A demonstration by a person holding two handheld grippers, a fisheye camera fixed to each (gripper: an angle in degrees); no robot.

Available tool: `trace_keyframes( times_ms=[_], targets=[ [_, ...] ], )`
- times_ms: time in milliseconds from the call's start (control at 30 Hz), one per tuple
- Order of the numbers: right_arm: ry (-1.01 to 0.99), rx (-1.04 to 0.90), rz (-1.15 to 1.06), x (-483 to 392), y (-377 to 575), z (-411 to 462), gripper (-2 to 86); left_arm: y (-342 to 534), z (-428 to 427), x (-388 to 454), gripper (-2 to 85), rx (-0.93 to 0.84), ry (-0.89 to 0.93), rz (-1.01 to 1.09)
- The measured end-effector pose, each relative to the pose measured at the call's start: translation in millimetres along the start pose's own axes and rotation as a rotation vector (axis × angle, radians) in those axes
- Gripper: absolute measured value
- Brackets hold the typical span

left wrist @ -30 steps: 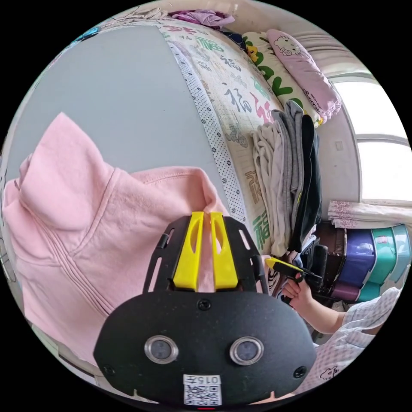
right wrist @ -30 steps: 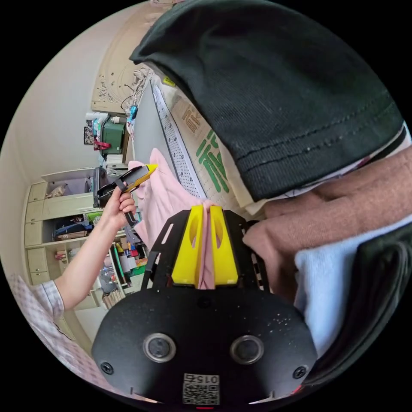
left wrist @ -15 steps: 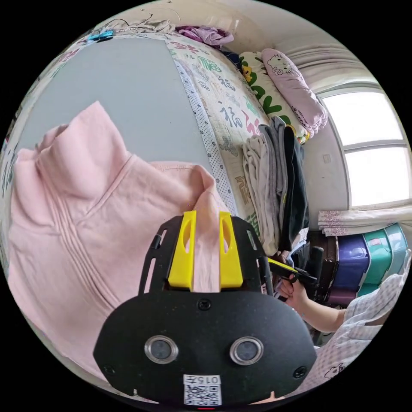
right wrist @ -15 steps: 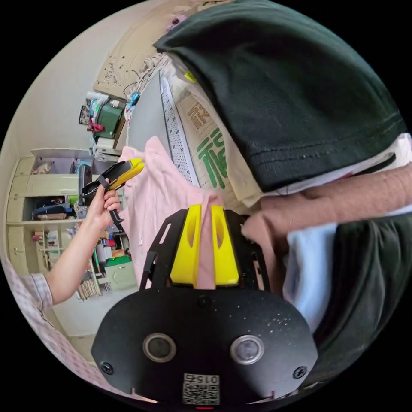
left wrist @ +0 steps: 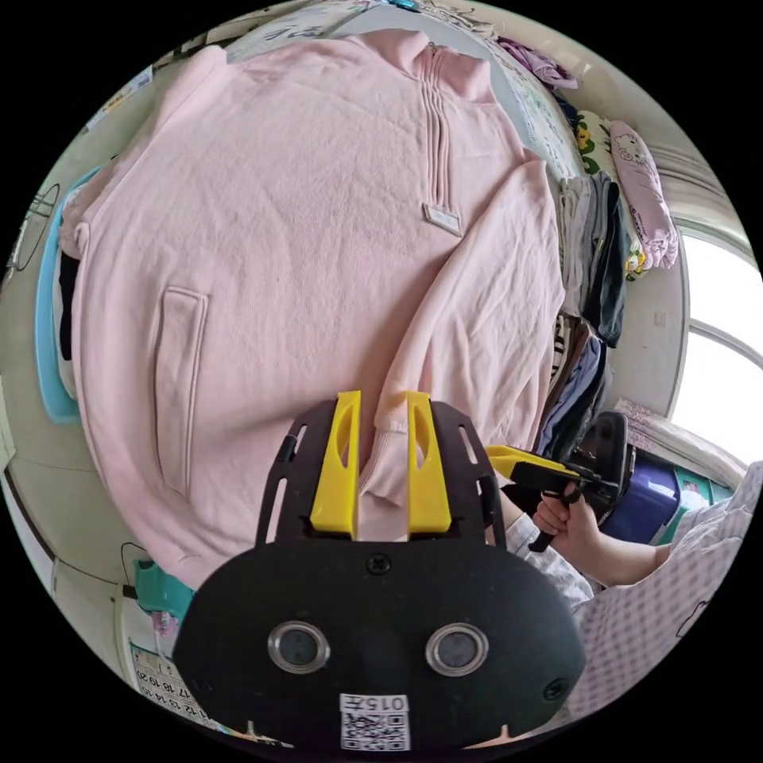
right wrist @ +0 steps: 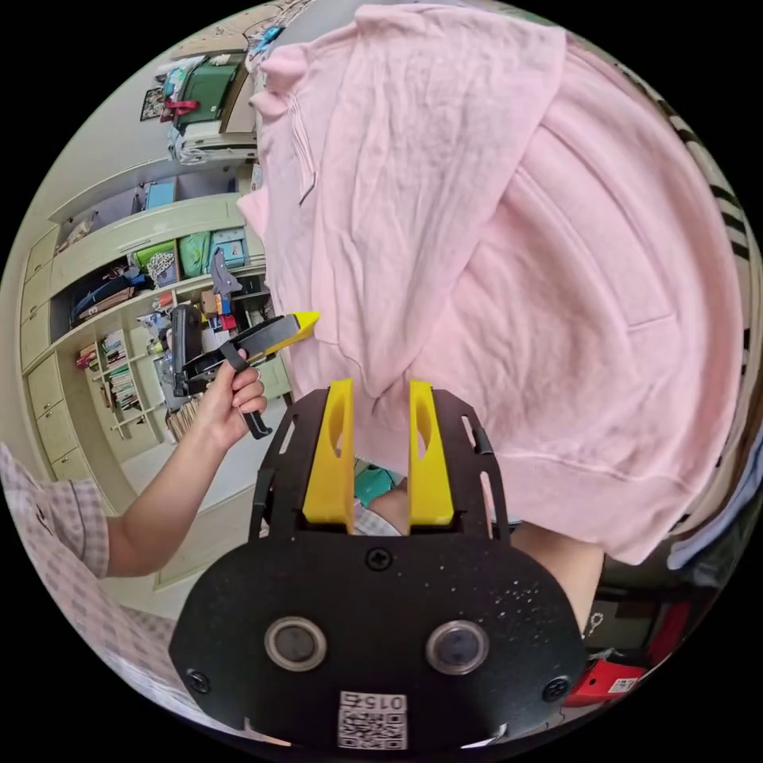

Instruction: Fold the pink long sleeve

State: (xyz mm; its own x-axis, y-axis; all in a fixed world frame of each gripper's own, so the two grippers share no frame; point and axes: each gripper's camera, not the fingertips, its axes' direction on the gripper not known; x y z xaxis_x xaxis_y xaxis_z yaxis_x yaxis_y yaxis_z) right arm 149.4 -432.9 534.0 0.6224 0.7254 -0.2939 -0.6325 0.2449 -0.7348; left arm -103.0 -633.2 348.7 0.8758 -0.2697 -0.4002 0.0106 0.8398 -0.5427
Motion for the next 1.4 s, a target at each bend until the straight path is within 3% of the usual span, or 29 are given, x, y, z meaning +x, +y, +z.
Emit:
trace_keyframes(
  times_ms=[200, 533, 667, 800, 933, 1100, 1233, 1400],
  targets=[
    [0.083, 0.019, 0.029, -8.3, -2.8, 29.1, 2.5, 0.4, -12.5, -19.8, 0.3, -0.001, -0.066, 0.146],
    [0.307, 0.035, -0.086, -34.1, 0.0, 67.8, 1.7, 14.7, -21.0, -73.0, 0.1, 0.049, -0.139, 0.214],
    [0.248, -0.047, -0.034, -32.4, -1.3, 75.4, 3.3, 27.6, -26.8, -115.2, 1.8, 0.081, -0.014, 0.093],
    [0.389, -0.196, -0.112, -48.4, 4.6, 92.6, 2.5, 46.8, -42.1, -163.5, 3.6, 0.153, 0.144, 0.007],
    [0.429, -0.157, -0.236, -82.1, 3.9, 96.2, 1.8, 72.5, -79.6, -234.5, 5.3, 0.382, 0.266, -0.185],
    [0.500, -0.038, -0.488, -165.8, -49.0, 132.2, 1.8, 99.1, -113.7, -377.1, 8.5, 0.673, 0.456, -0.582],
    [0.551, -0.007, -0.563, -219.1, -109.3, 181.8, 1.5, 94.9, -117.0, -457.9, 9.7, 0.778, 0.560, -0.752],
    [0.802, -0.046, -0.519, -256.0, -168.6, 254.5, 0.1, 60.9, -124.3, -552.0, 10.9, 0.890, 0.642, -0.894]
  ],
)
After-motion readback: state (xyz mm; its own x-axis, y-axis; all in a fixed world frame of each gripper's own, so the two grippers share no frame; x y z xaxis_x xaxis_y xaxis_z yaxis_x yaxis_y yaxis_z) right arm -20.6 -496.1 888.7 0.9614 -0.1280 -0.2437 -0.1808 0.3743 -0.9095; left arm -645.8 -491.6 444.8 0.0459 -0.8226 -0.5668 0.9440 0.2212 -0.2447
